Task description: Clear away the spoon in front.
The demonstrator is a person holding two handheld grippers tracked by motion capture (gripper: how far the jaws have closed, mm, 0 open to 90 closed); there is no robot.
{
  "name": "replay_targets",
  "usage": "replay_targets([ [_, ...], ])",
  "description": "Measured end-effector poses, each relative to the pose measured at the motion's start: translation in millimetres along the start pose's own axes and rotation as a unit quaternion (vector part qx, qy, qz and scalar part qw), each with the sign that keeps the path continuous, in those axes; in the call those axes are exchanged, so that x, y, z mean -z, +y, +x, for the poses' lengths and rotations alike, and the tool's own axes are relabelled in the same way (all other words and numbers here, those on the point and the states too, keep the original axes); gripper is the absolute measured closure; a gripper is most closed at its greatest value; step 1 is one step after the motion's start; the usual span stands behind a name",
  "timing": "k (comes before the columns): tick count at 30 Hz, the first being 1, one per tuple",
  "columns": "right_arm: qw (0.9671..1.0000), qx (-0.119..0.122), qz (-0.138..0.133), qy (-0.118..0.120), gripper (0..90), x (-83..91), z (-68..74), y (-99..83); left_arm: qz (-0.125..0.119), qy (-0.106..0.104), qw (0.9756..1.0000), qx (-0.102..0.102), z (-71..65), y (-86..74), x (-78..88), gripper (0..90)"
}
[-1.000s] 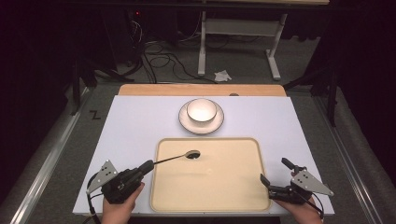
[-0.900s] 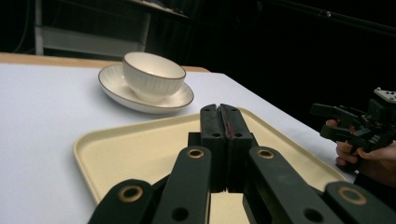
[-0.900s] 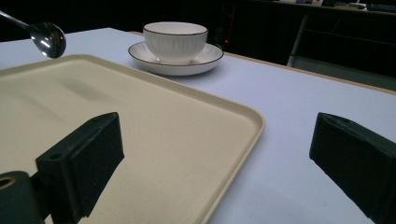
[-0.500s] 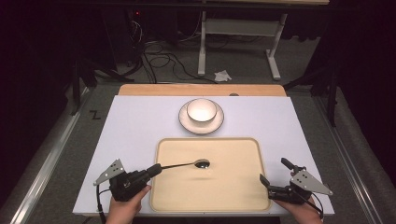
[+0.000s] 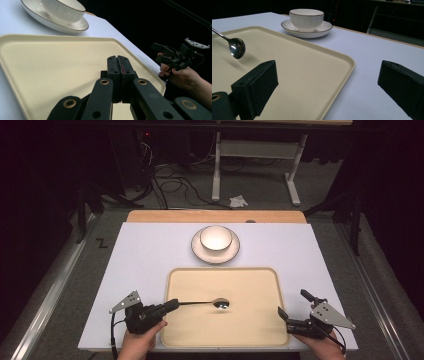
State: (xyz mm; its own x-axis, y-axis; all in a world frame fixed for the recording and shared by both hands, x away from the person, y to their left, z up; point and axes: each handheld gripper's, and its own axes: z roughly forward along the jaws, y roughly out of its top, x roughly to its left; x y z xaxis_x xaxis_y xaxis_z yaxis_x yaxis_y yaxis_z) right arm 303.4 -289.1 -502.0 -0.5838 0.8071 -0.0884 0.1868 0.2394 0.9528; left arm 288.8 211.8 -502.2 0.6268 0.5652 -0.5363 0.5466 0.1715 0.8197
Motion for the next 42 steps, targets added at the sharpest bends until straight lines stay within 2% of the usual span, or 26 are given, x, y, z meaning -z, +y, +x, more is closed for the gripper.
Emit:
replay_targets([
  [9,1.0,-0.002,0.003,-0.001,3.6,0.0,0.0,-0.4,0.008,0.014,0.9996,0.021,10.2,-3.6,-0.9,88.1],
  [20,1.0,-0.002,0.003,0.0,3.6,-0.3,0.2,-0.6,0.028,0.052,0.9976,0.036,17.3,-6.7,-0.5,83.9],
  [26,1.0,-0.004,0.002,0.001,3.6,-0.3,0.4,-0.3,0.032,0.063,0.997,0.031,17.5,-6.5,0.1,81.4],
  [28,1.0,-0.005,0.001,0.001,3.6,-0.5,0.5,-0.1,0.033,0.064,0.997,0.03,17.3,-6.4,-0.1,75.6],
  [30,1.0,-0.003,0.001,0.001,3.6,-0.7,0.4,0.1,0.038,0.066,0.9969,0.02,15.9,-4.5,0.5,67.3],
  [31,1.0,-0.003,0.0,0.002,3.6,-0.8,0.4,0.2,0.036,0.078,0.9963,0.008,14.1,-3.8,1.0,62.6],
  [33,1.0,-0.002,0.0,0.002,3.6,-1.0,0.1,0.5,0.035,0.105,0.9938,-0.013,9.4,-1.5,1.8,53.3],
  [36,1.0,-0.003,-0.002,0.002,3.6,-1.5,0.4,0.9,0.031,0.134,0.9898,-0.038,4.3,0.3,2.9,43.7],
  [39,1.0,-0.004,-0.001,0.003,3.6,-2.2,0.7,1.4,0.034,0.147,0.9873,-0.052,2.5,1.0,4.2,40.5],
  [42,1.0,-0.002,-0.001,0.003,3.6,-3.6,1.2,1.9,0.038,0.152,0.9859,-0.059,1.9,0.6,4.7,40.8],
])
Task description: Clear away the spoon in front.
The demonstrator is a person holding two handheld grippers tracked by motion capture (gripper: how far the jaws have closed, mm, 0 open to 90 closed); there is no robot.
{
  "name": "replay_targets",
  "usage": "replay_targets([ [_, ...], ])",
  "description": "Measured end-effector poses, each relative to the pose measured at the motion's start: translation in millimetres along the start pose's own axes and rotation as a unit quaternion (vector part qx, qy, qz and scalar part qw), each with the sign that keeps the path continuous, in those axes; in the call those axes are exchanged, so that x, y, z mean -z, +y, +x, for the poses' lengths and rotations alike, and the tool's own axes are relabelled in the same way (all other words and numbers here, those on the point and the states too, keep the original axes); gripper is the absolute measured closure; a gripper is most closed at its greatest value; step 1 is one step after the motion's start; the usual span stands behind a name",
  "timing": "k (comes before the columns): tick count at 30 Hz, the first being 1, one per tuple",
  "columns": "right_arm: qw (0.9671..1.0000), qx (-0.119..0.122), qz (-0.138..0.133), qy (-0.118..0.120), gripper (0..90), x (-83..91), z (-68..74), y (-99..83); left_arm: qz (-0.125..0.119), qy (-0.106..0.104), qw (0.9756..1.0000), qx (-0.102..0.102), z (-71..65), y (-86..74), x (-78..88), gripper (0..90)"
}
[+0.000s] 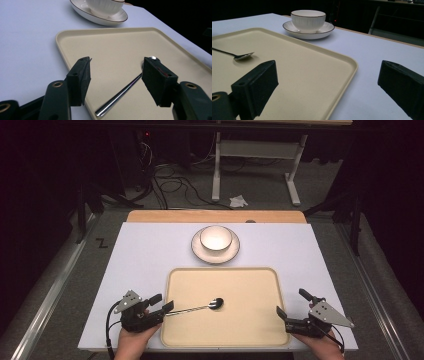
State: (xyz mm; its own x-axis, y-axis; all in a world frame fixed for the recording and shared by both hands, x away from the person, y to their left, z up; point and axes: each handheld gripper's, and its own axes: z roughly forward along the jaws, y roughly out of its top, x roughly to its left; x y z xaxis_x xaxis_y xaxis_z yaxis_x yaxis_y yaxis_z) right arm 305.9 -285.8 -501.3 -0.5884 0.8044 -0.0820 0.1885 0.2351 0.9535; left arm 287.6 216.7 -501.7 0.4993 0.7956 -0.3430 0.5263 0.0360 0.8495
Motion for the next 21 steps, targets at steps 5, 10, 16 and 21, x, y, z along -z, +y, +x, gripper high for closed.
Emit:
replay_targets([
  [5,1.0,0.003,-0.002,0.004,3.5,-2.0,0.2,0.7,0.009,0.013,0.9996,-0.024,-2.2,-0.1,-0.2,46.0],
  [10,1.0,0.003,-0.001,0.006,3.6,-3.3,1.1,1.0,0.033,0.022,0.9981,-0.048,-3.9,-1.7,-4.1,64.3],
  [16,1.0,0.002,0.0,0.004,3.6,-1.3,0.4,0.1,0.084,0.033,0.9931,-0.075,-5.5,-2.5,-16.9,90.0],
  [21,1.0,0.0,-0.003,0.001,3.5,1.9,-1.0,-0.2,0.133,0.064,0.9844,-0.096,-6.9,-4.3,-30.7,90.0],
])
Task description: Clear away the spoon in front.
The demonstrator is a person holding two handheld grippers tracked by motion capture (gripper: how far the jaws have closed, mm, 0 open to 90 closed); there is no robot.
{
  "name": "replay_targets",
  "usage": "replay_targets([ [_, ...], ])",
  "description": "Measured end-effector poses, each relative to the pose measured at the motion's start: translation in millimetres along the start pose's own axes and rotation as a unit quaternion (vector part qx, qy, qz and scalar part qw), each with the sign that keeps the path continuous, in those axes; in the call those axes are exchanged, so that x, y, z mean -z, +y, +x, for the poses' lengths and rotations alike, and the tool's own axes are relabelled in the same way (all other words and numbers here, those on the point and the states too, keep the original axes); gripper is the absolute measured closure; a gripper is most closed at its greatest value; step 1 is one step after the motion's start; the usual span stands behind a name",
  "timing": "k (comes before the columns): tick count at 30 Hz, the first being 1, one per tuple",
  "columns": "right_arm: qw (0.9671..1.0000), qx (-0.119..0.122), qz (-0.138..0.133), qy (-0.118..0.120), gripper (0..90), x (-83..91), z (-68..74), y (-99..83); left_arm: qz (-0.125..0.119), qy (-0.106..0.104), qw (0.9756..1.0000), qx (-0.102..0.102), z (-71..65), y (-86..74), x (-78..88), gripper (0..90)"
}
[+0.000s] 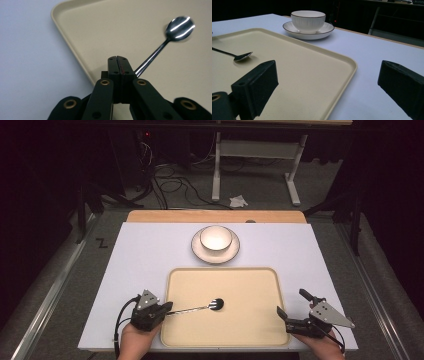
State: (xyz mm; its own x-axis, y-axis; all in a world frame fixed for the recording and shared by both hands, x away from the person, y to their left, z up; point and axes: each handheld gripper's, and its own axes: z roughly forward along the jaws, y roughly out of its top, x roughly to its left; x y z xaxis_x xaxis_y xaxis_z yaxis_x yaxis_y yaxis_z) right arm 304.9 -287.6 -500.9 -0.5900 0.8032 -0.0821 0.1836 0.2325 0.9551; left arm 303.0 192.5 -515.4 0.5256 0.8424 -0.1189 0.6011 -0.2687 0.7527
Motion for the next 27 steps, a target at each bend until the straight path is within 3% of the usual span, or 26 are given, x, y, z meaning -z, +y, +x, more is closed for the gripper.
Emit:
replay_targets([
  [5,1.0,0.003,0.002,0.001,3.6,-0.9,0.9,0.0,0.013,0.012,0.9997,-0.014,-2.1,-1.0,-2.2,90.0],
  [13,1.0,0.003,0.001,0.002,3.6,-0.6,0.7,-0.1,0.025,0.012,0.9993,-0.023,-5.2,-2.2,-5.0,90.0],
  [21,1.0,0.003,0.001,0.002,3.6,-0.5,0.7,0.0,0.042,-0.011,0.9982,-0.041,-18.5,-5.7,1.0,90.0],
  [27,1.0,0.002,0.002,0.002,3.6,-0.4,1.3,0.1,0.06,-0.02,0.9951,-0.076,-36.4,-5.5,2.7,90.0],
])
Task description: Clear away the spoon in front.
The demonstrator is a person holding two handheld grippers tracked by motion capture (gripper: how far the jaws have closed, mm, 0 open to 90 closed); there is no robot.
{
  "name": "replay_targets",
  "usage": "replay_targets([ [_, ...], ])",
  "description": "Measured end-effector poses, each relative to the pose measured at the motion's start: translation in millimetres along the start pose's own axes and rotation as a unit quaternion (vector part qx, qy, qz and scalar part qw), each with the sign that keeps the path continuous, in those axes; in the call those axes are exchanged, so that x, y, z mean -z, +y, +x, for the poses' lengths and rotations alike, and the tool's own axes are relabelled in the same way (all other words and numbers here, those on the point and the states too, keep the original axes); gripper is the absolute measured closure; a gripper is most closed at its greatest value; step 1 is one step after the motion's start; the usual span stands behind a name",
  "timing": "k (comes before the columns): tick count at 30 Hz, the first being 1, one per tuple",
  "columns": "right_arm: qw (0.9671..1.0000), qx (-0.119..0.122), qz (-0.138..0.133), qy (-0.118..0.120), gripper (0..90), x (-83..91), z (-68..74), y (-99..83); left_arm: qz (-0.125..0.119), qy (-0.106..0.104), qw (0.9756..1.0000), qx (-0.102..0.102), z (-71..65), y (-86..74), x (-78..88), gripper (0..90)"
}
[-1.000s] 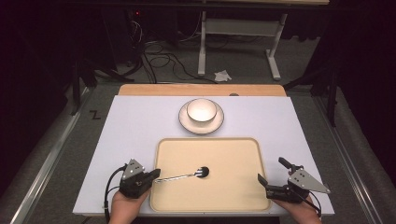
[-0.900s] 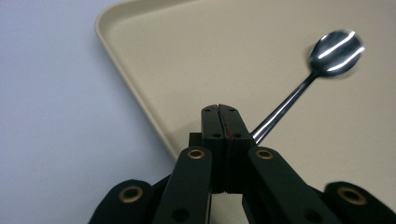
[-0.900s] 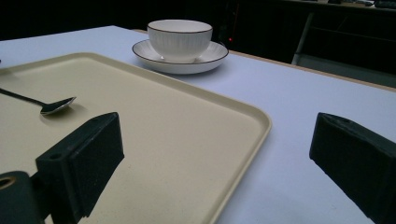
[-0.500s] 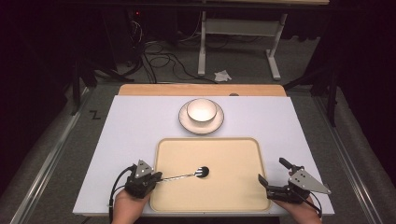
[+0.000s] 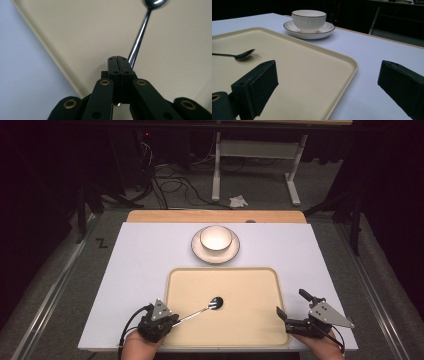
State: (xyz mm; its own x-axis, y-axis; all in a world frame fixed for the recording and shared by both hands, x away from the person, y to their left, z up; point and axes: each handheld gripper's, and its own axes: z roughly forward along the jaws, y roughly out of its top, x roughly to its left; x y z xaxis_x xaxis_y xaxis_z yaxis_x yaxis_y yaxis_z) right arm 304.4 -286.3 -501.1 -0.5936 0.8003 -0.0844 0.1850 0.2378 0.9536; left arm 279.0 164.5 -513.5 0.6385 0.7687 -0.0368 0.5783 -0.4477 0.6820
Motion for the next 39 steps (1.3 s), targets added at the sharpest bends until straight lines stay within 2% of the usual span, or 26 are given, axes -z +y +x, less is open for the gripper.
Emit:
replay_targets([
  [2,1.0,0.001,-0.001,0.0,3.6,0.2,-0.4,0.0,0.002,-0.003,0.9999,-0.01,-5.4,2.2,-1.6,90.0],
  [4,1.0,0.001,-0.001,-0.001,3.6,0.2,-0.7,-0.2,0.003,-0.006,0.9999,-0.011,-7.3,3.0,-2.2,90.0],
  [6,1.0,0.0,0.0,-0.001,3.5,0.0,-1.0,-0.5,0.0,-0.009,1.0,0.004,-8.4,4.5,-3.7,90.0],
  [8,1.0,0.001,-0.001,0.0,3.6,0.0,-1.0,-0.2,-0.017,-0.009,0.9997,0.017,-7.1,6.4,-3.7,90.0],
  [11,1.0,0.0,0.0,0.001,3.6,-0.7,-0.9,-0.5,-0.052,-0.025,0.9977,0.036,-6.3,14.6,-3.5,90.0],
  [13,1.0,0.002,0.001,0.001,3.6,-1.3,-1.1,-0.8,-0.065,-0.039,0.9964,0.038,-9.6,22.4,-6.5,90.0],
  [16,1.0,0.001,0.002,0.001,3.6,-1.8,-1.0,-1.2,-0.062,-0.041,0.997,0.023,-17.5,34.1,-16.5,90.0],
  [17,1.0,0.001,0.002,0.001,3.6,-1.6,-0.9,-1.2,-0.059,-0.046,0.9969,0.024,-19.9,37.3,-21.4,90.0],
  [19,1.0,0.001,0.002,0.0,3.6,-1.3,-1.2,-1.2,-0.047,-0.052,0.9974,0.017,-26.4,42.9,-31.7,90.0],
  [23,1.0,0.001,0.002,-0.002,3.6,0.0,-2.2,-1.5,-0.029,-0.048,0.9984,-0.004,-37.8,51.3,-47.2,90.0],
  [26,1.0,0.001,0.001,-0.001,3.6,0.0,-2.9,-1.8,-0.023,-0.04,0.9989,-0.008,-39.3,55.9,-55.9,90.0],
  [28,1.0,0.001,0.001,-0.002,3.6,0.2,-2.9,-1.8,-0.023,-0.036,0.9991,-0.004,-37.7,58.0,-57.4,90.0],
  [29,1.0,0.0,0.002,-0.003,3.6,0.4,-2.8,-1.8,-0.022,-0.032,0.9992,0.012,-33.8,61.5,-60.3,90.0],
  [31,1.0,-0.001,0.002,-0.003,3.6,0.5,-2.6,-1.7,-0.022,-0.029,0.9993,0.012,-31.9,62.9,-61.5,90.0],
  [34,1.0,0.002,0.0,-0.003,3.6,0.4,-3.3,-1.7,-0.024,-0.014,0.9992,0.03,-22.6,66.8,-64.9,90.0],
  [35,1.0,0.002,0.0,-0.003,3.6,0.5,-3.3,-1.7,-0.024,-0.014,0.9992,0.03,-22.6,66.8,-64.9,90.0],
  [39,1.0,-0.001,0.0,-0.004,3.6,0.8,-2.8,-1.4,-0.019,0.008,0.9988,0.045,-6.4,69.8,-65.8,90.0],
])
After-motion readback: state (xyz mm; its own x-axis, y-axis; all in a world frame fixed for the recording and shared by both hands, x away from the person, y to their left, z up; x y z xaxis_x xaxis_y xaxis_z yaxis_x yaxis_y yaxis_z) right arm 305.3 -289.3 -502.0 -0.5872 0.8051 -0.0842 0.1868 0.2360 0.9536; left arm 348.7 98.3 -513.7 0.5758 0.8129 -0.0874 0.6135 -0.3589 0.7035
